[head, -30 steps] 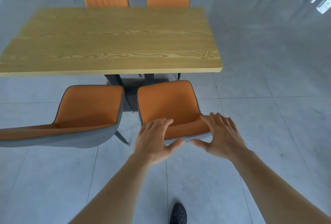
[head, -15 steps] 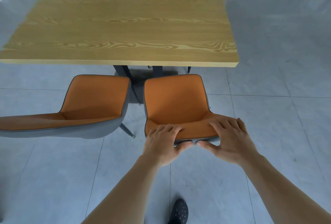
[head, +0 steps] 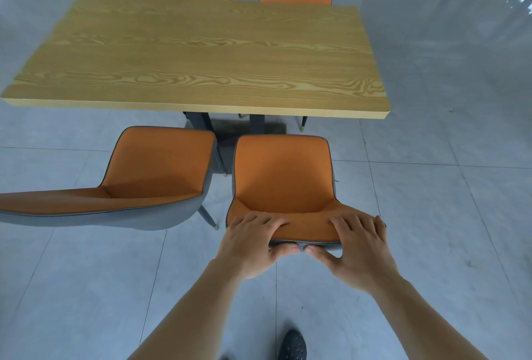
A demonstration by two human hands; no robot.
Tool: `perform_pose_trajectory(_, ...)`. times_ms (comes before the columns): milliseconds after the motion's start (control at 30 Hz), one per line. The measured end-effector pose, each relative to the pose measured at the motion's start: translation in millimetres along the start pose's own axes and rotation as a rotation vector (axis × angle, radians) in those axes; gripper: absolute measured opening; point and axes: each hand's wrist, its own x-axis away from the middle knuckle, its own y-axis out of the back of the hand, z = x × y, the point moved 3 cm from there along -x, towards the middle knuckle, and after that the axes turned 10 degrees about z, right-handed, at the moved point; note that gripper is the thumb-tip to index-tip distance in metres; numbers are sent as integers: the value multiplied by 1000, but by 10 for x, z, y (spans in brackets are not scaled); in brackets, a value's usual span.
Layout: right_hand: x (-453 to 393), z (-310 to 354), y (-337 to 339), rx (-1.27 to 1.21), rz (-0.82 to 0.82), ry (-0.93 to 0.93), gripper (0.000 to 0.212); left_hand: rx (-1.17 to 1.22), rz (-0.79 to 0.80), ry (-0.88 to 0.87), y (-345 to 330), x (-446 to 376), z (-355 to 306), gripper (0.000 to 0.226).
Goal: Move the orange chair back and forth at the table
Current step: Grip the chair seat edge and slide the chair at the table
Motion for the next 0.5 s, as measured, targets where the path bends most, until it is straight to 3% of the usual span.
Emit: perform_pose_trajectory(500, 36, 94, -53, 9, 8, -24, 102, -22, -17, -12, -19, 51, 82, 80)
